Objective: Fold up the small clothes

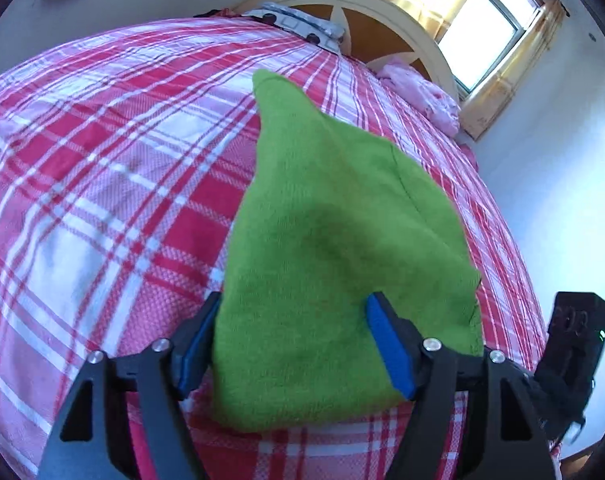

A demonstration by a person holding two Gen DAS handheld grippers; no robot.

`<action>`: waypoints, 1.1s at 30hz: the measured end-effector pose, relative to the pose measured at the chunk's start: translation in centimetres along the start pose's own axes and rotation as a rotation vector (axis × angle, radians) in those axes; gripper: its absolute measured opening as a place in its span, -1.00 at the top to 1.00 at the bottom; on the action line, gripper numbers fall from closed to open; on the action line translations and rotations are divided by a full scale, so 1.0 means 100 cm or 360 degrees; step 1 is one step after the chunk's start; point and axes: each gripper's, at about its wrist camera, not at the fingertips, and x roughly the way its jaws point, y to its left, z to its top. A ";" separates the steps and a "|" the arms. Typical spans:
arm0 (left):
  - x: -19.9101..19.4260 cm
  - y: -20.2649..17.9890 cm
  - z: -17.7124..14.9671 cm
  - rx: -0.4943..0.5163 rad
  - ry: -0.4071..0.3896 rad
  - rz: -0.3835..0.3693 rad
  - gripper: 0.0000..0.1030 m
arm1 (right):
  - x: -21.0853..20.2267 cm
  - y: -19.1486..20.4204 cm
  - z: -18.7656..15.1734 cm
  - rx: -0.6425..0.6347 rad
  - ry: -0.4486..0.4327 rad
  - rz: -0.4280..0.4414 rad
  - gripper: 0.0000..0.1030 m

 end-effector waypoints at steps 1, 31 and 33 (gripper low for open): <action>0.000 -0.001 0.002 -0.0016 0.0001 0.0000 -0.42 | 0.003 0.008 -0.001 -0.0052 0.0007 -0.0069 -0.29; -0.048 -0.034 0.013 0.0317 -0.0145 0.0551 0.16 | -0.071 0.062 0.004 -0.0145 -0.0268 -0.0205 0.66; -0.049 -0.037 0.025 0.0325 -0.0172 0.0526 0.01 | -0.076 0.067 0.013 -0.0169 -0.0358 -0.0319 0.66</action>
